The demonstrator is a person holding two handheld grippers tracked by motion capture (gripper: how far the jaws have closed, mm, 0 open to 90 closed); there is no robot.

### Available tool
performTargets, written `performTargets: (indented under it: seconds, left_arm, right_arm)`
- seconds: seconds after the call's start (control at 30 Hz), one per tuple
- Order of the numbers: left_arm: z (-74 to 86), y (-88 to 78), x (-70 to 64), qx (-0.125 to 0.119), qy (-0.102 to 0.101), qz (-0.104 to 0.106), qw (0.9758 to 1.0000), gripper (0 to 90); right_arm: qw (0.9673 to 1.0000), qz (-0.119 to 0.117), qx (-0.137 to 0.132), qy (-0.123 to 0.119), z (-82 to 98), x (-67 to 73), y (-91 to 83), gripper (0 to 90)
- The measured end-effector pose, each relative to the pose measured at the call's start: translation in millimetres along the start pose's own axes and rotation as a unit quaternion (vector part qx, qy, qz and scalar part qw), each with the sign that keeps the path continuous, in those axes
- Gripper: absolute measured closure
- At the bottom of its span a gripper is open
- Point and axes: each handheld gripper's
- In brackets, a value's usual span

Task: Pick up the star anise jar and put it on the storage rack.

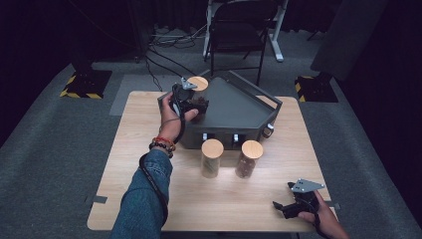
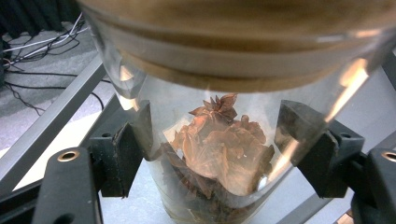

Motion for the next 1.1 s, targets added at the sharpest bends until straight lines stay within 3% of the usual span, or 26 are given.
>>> performTargets:
  seconds: [0.67, 0.87, 1.1]
  left_arm:
    - [-0.3, -0.9, -2.7, 0.003, 0.017, -0.013, 0.9998, 22.3]
    - [0.1, -1.5, -0.7, 0.016, 0.020, -0.005, 0.9997, 12.9]
    - [-0.8, -4.1, -0.6, 0.015, 0.019, -0.015, 0.9996, 4.6]
  right_arm:
    - [1.0000, 0.000, 0.000, 0.000, 0.0, 0.0, 0.0, 0.1]
    - [1.0000, 0.000, 0.000, 0.000, 0.0, -0.1, -0.1, 0.1]
    - [1.0000, 0.000, 0.000, 0.000, 0.0, -0.1, 0.0, 0.1]
Point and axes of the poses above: each handheld gripper's, and its own axes: y roughly forward along the jaws, z roughly out of its underside, x roughly to its left, and after that the axes turned 2 degrees about -x, right-handed
